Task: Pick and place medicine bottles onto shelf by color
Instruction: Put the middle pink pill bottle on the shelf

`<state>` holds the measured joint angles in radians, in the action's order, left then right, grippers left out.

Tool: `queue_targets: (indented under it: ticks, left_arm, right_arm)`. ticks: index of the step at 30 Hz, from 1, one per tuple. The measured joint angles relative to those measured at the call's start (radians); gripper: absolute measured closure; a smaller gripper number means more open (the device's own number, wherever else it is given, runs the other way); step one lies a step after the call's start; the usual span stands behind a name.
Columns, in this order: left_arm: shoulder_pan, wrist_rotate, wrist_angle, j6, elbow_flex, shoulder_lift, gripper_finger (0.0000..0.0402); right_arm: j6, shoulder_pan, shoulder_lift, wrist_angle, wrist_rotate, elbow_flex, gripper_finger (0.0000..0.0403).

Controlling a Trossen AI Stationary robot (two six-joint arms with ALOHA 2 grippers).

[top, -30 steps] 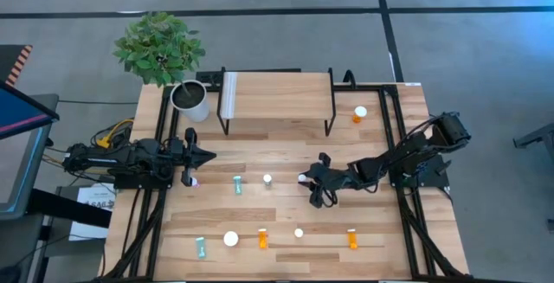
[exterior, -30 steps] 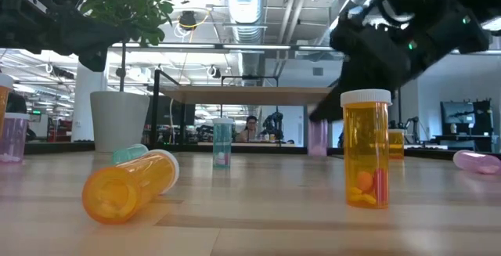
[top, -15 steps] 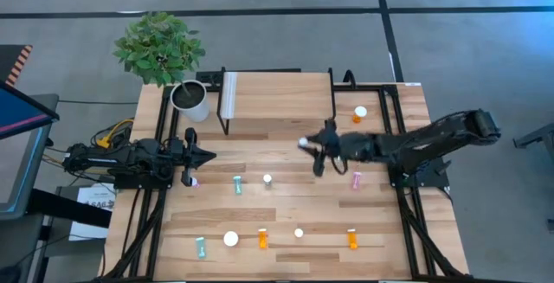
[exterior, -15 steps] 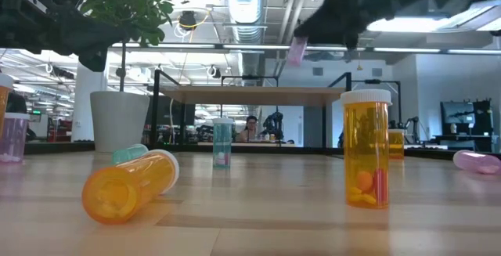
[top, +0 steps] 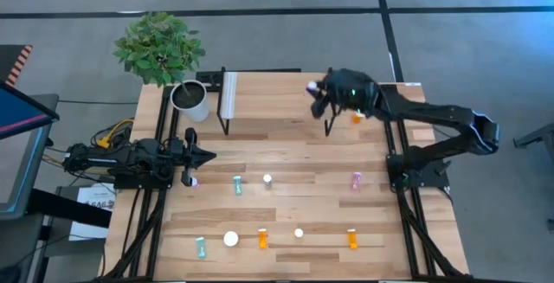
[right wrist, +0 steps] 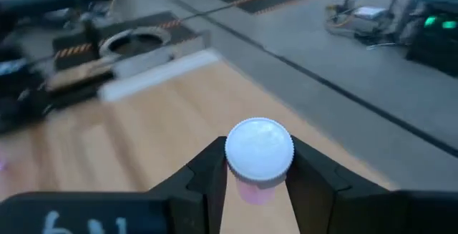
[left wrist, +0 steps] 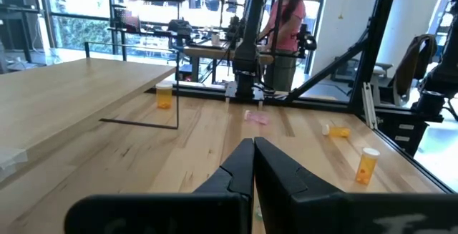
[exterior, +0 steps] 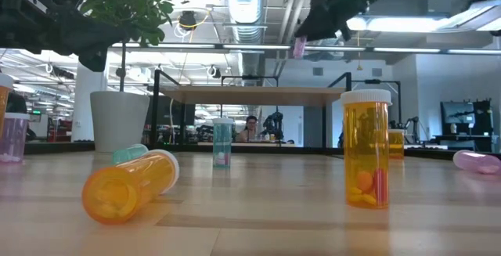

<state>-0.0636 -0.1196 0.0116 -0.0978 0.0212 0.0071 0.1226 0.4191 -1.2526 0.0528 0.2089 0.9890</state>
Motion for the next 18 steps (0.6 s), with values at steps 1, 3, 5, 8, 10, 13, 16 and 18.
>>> queue_targets:
  ticks: [1,3,5,8,10,13,16,18]
  left_arm:
    - [0.0,0.0,0.0,0.0,0.0,0.0,0.0401]
    - [0.0,0.002,0.0,0.0,0.0,0.0,0.0401]
    - [0.0,0.002,0.0,0.0,0.0,0.0,0.0401]
    - [0.0,0.002,0.0,0.0,0.0,0.0,0.0401]
    - [0.0,0.002,0.0,0.0,0.0,0.0,0.0401]
    - [0.0,0.002,0.0,0.0,0.0,0.0,0.0401]
    - [0.0,0.003,0.0,0.0,0.0,0.0,0.0401]
    - [0.0,0.003,0.0,0.0,0.0,0.0,0.0401]
  right_arm:
    - [0.004,0.03,-0.009,0.01,-0.01,0.003,0.0257]
    - [0.008,0.081,-0.024,0.018,-0.025,0.003,0.0255]
    - [0.007,0.125,-0.044,0.007,-0.048,0.005,0.0253]
    - [0.008,0.18,-0.08,0.011,-0.082,0.005,0.0252]
    - [0.008,0.205,-0.102,0.006,-0.105,0.005,0.0253]
    - [0.003,0.227,-0.133,-0.005,-0.11,0.005,0.0253]
    - [0.0,0.24,-0.161,-0.024,-0.111,0.005,0.025]
    - [-0.001,0.247,-0.174,-0.031,-0.111,0.005,0.0249]
